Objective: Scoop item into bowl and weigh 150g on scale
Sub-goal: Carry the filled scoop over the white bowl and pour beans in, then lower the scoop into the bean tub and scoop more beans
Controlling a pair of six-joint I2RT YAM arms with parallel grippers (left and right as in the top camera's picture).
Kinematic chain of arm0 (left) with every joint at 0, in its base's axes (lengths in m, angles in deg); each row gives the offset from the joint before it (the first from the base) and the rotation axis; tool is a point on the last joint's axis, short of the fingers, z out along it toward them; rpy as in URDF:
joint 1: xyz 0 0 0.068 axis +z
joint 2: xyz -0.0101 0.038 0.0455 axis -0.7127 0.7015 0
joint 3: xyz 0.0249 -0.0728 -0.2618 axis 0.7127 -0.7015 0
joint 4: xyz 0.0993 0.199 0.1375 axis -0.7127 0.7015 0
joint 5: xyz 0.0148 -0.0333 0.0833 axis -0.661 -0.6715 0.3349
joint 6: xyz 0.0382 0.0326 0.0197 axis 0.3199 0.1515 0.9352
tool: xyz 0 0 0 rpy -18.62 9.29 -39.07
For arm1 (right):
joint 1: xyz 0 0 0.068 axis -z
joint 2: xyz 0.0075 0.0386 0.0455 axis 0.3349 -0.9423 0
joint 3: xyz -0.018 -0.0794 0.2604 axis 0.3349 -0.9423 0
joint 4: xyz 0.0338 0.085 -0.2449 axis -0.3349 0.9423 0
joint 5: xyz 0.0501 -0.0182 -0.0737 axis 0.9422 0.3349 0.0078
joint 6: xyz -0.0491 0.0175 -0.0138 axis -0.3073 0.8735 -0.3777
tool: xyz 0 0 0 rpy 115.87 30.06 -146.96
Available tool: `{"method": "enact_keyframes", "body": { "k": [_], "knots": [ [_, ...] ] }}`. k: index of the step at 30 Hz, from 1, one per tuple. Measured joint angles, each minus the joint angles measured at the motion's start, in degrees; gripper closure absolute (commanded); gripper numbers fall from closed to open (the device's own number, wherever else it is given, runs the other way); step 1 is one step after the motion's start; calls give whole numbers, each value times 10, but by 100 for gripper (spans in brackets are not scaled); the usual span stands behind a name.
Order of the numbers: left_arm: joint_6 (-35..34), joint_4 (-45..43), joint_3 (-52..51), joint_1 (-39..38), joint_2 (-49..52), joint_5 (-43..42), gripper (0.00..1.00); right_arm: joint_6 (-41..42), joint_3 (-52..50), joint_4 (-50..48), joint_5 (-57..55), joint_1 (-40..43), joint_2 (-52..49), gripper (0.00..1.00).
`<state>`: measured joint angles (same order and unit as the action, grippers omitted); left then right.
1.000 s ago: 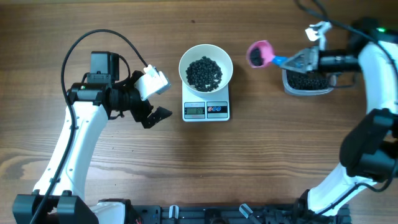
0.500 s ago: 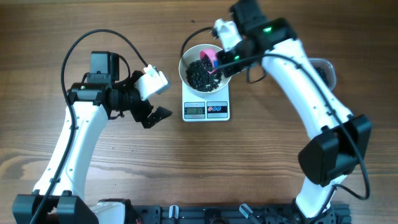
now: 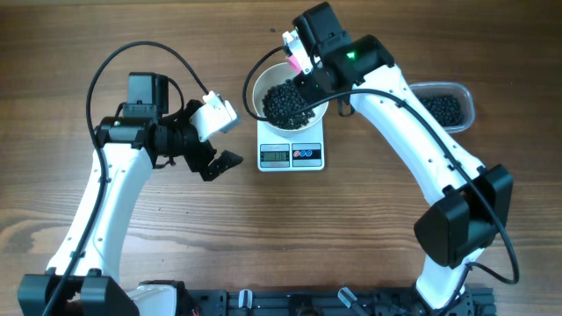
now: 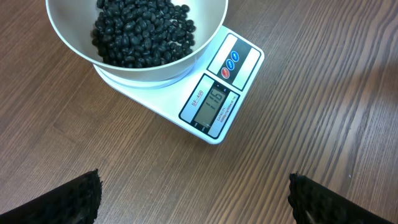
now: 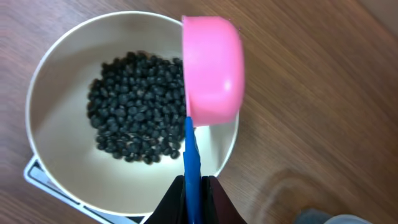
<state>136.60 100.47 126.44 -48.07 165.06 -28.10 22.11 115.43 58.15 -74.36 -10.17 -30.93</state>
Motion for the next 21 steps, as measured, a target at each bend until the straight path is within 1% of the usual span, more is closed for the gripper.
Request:
{"method": "enact_keyframes", "body": {
  "k": [4,8,11,13,16,19,21],
  "knots": [
    [0,0,0,0,0,0,0,2,0,1,45,25,19,96],
    [0,0,0,0,0,0,0,18,0,27,135,127,73,96],
    [0,0,0,0,0,0,0,25,4,83,186,236,110,96],
    [0,0,0,0,0,0,0,26,5,122,187,300,114,96],
    [0,0,0,0,0,0,0,26,-11,133,163,375,114,96],
    [0,0,0,0,0,0,0,23,-69,134,142,410,112,96],
    [0,0,0,0,0,0,0,21,-94,133,131,412,107,96]
  ]
}}
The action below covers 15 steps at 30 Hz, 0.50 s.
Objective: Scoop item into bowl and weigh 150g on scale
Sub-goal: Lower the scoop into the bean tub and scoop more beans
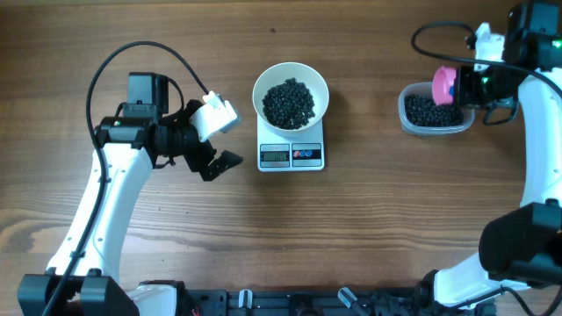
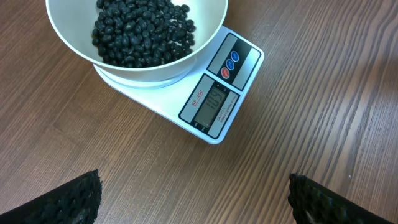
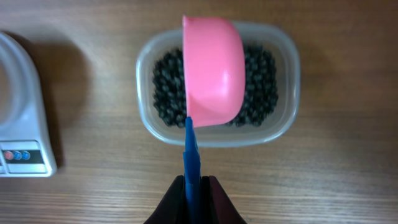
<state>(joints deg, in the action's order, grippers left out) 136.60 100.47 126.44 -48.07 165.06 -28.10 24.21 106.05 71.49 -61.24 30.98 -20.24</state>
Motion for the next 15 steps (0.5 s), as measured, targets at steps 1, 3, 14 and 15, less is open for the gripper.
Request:
{"method": "enact_keyframes", "body": {
  "k": [1,3,14,15],
  "knots": [
    [0,0,0,0,0,0,0,-2,-10,-4,-3,0,-5,96],
    [0,0,0,0,0,0,0,-2,-35,-13,-7,0,-17,96],
    [0,0,0,0,0,0,0,-2,-116,-87,88,1,-40,96],
    [0,0,0,0,0,0,0,-2,-116,-87,108,5,-42,96]
  ]
}}
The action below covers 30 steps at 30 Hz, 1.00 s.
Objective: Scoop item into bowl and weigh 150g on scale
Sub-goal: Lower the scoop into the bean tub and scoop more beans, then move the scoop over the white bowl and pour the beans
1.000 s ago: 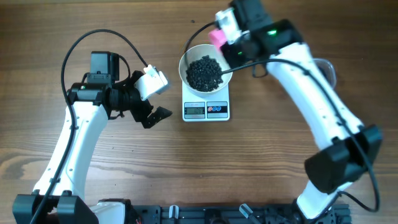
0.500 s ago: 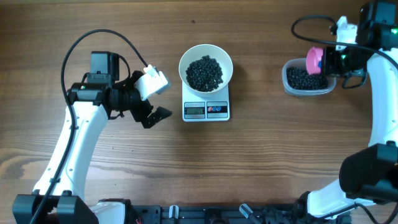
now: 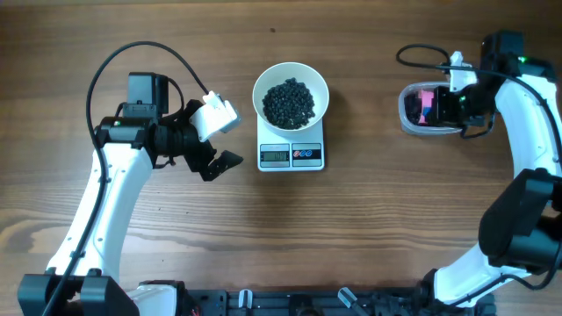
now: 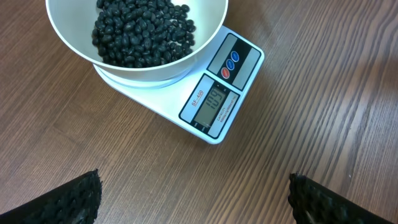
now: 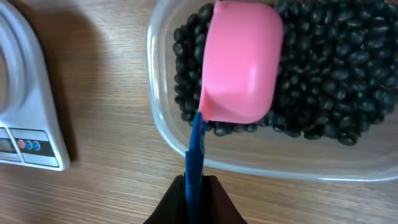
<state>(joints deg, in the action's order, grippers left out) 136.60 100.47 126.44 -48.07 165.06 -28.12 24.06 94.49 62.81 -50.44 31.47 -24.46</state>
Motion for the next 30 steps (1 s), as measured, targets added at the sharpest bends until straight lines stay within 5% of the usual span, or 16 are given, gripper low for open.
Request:
{"method": "enact_keyframes", "body": {
  "k": [18,23,30],
  "knots": [
    [0,0,0,0,0,0,0,-50,-3,45,278,231,-10,96],
    [0,0,0,0,0,0,0,-78,-3,64,350,195,-10,96],
    [0,0,0,0,0,0,0,-39,62,40,366,10,-10,96]
  ]
}}
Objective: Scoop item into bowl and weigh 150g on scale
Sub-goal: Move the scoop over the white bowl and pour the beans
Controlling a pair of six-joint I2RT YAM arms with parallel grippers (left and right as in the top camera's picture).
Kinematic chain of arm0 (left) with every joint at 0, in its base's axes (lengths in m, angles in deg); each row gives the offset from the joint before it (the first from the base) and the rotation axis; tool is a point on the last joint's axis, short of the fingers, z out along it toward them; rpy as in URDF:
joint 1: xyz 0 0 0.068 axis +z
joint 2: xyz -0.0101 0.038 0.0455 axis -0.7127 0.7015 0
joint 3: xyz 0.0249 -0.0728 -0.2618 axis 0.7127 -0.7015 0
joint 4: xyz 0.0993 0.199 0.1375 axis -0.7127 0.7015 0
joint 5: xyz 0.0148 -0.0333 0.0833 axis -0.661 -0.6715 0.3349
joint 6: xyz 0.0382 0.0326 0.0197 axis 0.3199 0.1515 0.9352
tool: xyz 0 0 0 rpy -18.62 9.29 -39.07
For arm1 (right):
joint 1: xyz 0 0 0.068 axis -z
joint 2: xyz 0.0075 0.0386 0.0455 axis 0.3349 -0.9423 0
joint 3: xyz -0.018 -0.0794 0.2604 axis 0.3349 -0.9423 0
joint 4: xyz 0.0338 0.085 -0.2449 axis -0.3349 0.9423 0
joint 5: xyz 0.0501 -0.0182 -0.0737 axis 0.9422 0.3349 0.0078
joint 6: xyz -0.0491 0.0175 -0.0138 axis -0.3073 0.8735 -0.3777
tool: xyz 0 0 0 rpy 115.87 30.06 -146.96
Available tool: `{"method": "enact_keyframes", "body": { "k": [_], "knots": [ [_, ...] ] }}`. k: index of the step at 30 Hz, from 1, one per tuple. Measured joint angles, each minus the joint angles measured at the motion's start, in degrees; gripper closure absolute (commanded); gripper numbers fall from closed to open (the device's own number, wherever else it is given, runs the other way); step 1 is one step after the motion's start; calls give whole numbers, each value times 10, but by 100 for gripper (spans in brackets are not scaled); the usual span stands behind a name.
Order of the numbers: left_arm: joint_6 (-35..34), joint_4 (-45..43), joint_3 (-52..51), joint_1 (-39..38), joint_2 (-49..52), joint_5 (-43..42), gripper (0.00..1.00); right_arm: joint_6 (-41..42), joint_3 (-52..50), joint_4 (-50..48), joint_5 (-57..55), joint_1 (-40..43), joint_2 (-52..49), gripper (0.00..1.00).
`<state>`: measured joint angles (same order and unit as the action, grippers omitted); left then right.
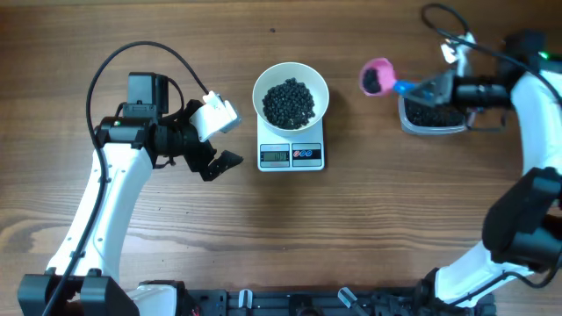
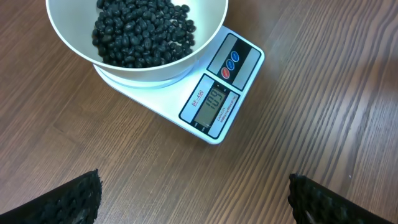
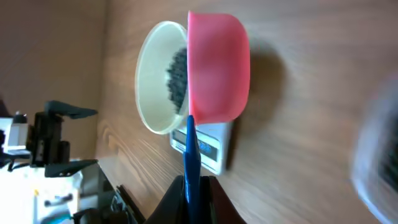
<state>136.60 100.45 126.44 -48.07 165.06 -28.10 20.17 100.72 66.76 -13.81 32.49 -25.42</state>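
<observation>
A white bowl (image 1: 291, 94) of black beans sits on the white scale (image 1: 291, 155), whose display (image 2: 209, 102) shows digits I cannot read surely. My right gripper (image 1: 432, 89) is shut on the blue handle of a pink scoop (image 1: 378, 76) that carries black beans, hanging over the table between the bowl and the clear tub of beans (image 1: 432, 117). In the right wrist view the scoop (image 3: 217, 68) shows its pink underside with the bowl (image 3: 163, 78) beyond it. My left gripper (image 1: 219, 149) stands open left of the scale, its fingertips (image 2: 71, 199) at the wrist view's lower corners.
Black cables loop over the table at the upper left and the upper right. The arms' base rail (image 1: 290, 303) runs along the front edge. Bare wooden table (image 1: 290, 228) lies in front of the scale.
My right gripper has lifted the pink scoop out of the bean tub and now holds it, loaded with beans, left of the tub toward the bowl. The left arm has not moved.
My right gripper held the scoop tipped over the bowl on the scale. Then it held the scoop above the bean tub at the right, then down among the tub's beans. Now the loaded scoop hangs between tub and bowl. The left gripper stayed open throughout.
</observation>
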Motion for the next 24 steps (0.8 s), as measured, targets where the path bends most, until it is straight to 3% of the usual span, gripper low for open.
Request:
{"method": "enact_keyframes", "body": {
  "k": [4,8,17,24],
  "knots": [
    [0,0,0,0,0,0,0,58,65,-39,-22,-96,0,96],
    [0,0,0,0,0,0,0,105,87,-62,-116,-200,0,96],
    [0,0,0,0,0,0,0,93,87,-106,-516,-401,0,95],
    [0,0,0,0,0,0,0,41,87,-121,-616,-429,0,96]
  ]
}}
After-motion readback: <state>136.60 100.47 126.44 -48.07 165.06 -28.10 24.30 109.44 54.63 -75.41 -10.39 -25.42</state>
